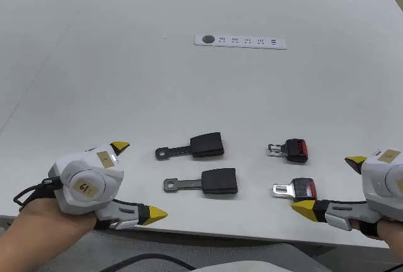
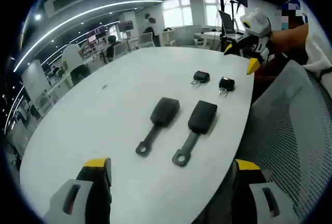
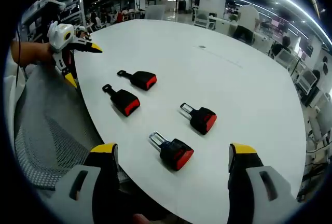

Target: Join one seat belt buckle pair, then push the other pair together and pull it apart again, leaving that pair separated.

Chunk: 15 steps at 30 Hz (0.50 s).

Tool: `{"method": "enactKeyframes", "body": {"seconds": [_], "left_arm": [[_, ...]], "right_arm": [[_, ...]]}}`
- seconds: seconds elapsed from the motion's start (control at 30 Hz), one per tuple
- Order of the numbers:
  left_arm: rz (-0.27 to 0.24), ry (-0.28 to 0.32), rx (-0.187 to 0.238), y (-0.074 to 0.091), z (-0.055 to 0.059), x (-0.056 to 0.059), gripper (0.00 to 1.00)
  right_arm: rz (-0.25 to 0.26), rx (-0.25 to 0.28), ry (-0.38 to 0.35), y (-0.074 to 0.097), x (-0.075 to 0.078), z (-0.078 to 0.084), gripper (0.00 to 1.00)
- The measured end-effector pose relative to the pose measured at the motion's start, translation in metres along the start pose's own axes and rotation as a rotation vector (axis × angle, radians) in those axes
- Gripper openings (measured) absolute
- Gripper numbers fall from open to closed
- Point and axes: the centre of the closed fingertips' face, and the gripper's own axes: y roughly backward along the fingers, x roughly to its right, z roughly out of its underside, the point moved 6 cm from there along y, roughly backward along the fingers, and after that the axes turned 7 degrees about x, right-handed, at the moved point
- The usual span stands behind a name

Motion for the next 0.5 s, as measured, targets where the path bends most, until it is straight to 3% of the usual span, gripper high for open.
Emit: {"method": "enactKeyframes", "body": {"seconds": [0.5], "left_arm": [[0.01,-0.006,-0.009,-0.0011,0.002,0.0003,0.97]], "right_arm": [[0.012,-0.001,0.004,0.0022,0.0052,-0.0017,0.84]]}}
